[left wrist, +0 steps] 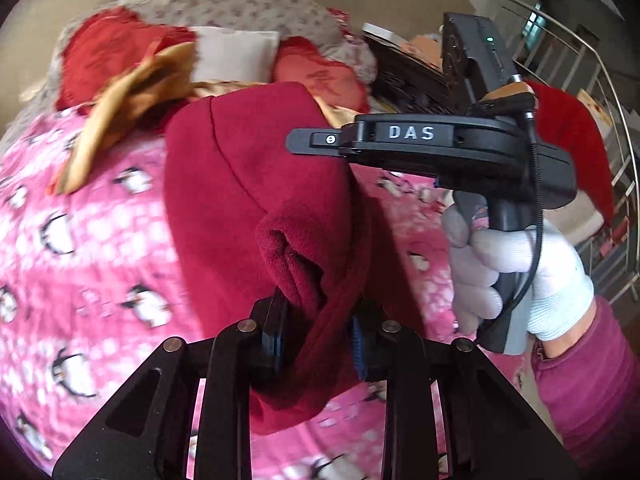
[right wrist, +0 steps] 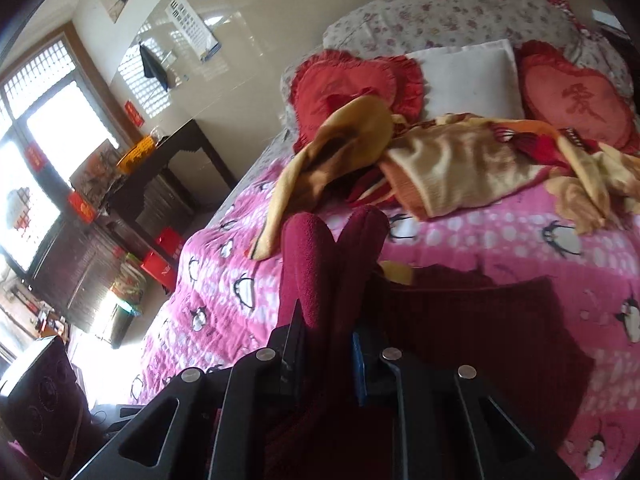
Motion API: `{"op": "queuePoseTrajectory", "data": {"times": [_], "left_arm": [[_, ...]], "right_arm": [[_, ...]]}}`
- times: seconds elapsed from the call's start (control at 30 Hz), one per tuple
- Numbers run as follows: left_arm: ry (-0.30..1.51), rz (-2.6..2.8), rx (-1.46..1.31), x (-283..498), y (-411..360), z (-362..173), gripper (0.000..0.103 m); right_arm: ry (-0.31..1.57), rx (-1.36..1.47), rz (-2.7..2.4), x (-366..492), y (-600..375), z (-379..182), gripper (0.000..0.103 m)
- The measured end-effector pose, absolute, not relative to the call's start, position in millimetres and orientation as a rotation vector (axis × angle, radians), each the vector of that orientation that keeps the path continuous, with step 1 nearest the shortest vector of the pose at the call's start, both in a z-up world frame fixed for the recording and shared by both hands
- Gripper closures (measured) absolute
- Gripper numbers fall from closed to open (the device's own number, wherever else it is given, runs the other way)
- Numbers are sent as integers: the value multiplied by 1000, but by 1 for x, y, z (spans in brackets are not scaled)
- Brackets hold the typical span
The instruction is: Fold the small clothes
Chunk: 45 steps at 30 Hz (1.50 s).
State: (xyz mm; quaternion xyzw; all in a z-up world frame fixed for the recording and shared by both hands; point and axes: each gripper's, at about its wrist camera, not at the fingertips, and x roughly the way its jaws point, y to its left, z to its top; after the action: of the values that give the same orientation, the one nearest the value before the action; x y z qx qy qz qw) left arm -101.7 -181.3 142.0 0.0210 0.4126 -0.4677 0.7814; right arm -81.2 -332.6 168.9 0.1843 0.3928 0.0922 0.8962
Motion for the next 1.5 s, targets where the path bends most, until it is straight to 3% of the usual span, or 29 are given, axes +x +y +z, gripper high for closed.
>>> {"op": "queuePoseTrajectory", "data": {"times": [0.13,0.27,0.37,0.43,0.5,0.53,0.57,0.63,0.7,0.73,0.77,0.8,0.97,1.1,1.13,1.17,1.23,1.4,1.43,1.47,1.5], "left_arm": [[950,-1069,87,-121,-240,126,79],[1057,-1084,129,-134,-266,108,73],[1042,-1123,153,-142,-250,122,59],[977,-1115,190,-146,-226,136,41],[914,-1080,219,-149,-203,140,39],[888,-1035,257,-149,-196,138,39],[863,-990,294,-152,-189,133,39],[850,-937,336,-149,-188,123,39],[894,-931,326,-146,-193,111,39],[921,-920,327,-147,-195,104,39],[944,-908,330,-148,-195,99,39],[954,-914,325,-149,-193,96,39],[997,-903,295,-143,-189,81,39],[987,-898,280,-140,-191,83,39],[992,-899,282,-140,-192,82,39],[997,-896,283,-138,-195,81,39],[1000,-886,290,-138,-197,79,39],[1022,-873,281,-136,-200,77,39],[1026,-870,282,-136,-201,76,39],[1031,-869,284,-135,-201,77,39],[1039,-873,283,-135,-200,78,39]], "right_arm": [[810,436,55,-111,-398,157,86],[882,513,-40,-124,-445,109,86],[840,613,-19,-138,-463,95,81],[837,583,-51,-148,-463,107,76],[821,519,-51,-160,-455,129,75],[815,502,-29,-162,-447,140,65],[811,490,-6,-168,-440,147,46],[799,486,31,-179,-423,152,30],[817,520,85,-178,-408,147,31],[841,518,114,-177,-401,141,48],[867,495,111,-178,-395,135,81],[912,458,42,-183,-393,125,84],[975,515,-26,-226,-411,78,86],[859,576,-13,-243,-418,102,84],[829,578,-9,-244,-418,109,75],[807,584,8,-243,-418,114,50],[800,581,10,-235,-418,120,38],[826,583,-23,-192,-422,107,40],[843,595,-20,-185,-424,101,54],[857,600,-5,-175,-425,95,74],[870,583,-9,-170,-423,89,78]]}}
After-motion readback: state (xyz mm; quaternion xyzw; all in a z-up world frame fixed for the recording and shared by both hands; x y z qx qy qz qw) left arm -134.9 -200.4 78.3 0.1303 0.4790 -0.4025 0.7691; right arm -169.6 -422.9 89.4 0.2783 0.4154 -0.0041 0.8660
